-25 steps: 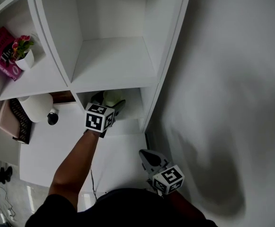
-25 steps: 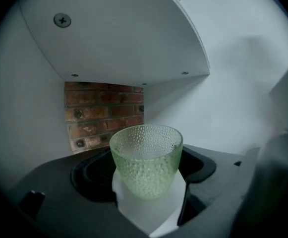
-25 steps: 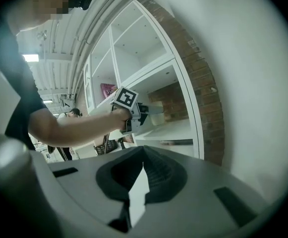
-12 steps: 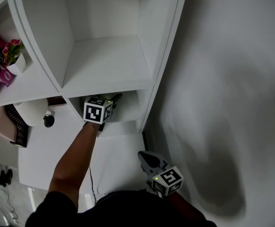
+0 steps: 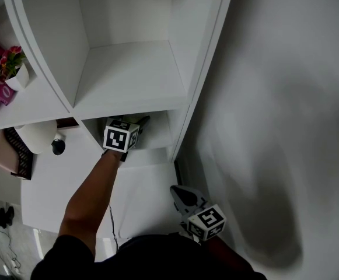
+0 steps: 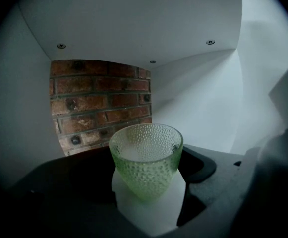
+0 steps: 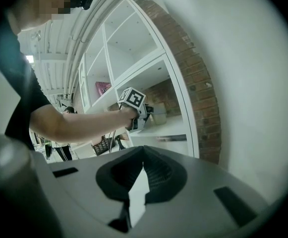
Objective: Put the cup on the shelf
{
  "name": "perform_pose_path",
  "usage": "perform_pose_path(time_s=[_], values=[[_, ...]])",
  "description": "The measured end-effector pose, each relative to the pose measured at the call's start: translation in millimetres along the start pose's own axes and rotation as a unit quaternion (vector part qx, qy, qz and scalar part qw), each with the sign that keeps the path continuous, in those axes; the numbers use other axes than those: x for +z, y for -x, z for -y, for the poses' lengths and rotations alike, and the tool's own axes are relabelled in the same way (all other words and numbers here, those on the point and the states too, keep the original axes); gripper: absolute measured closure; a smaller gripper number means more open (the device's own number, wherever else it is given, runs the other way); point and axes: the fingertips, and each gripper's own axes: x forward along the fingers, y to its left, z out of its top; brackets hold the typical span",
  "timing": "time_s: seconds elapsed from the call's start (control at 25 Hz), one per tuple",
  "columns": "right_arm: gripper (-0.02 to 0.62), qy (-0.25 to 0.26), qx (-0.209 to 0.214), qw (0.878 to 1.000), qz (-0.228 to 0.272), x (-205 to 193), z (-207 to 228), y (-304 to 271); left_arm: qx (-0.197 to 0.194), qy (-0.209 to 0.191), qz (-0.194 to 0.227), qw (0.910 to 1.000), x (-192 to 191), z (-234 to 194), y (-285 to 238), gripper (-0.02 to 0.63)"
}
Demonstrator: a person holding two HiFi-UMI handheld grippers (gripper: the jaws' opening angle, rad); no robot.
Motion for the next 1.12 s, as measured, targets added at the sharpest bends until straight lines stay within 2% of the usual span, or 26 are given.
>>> perform_pose_path(time_s=[0.2, 0.48, 0.8, 1.12], values=[[0.591, 0.002, 0.001, 1.0, 0.002, -1, -1, 0, -0.011, -0.008, -0.006, 0.9999, -3, 5, 0, 0.225], [0.591, 0.005, 0.002, 1.0, 0.004, 1, -6, 4, -0.007, -0.004, -0.009, 0.9999, -3, 6, 12, 0.21], [0.591, 0.018, 0.014, 1.0, 0.009, 5, -21, 6, -0.003, -0.008, 0.013, 0.9999, 4, 17, 47, 0.207], [0.591, 0.037, 0.034, 0.999, 0.01, 9, -41, -1, -0.031, -0.024, 0.045, 0.9982, 4, 48, 106, 0.207]])
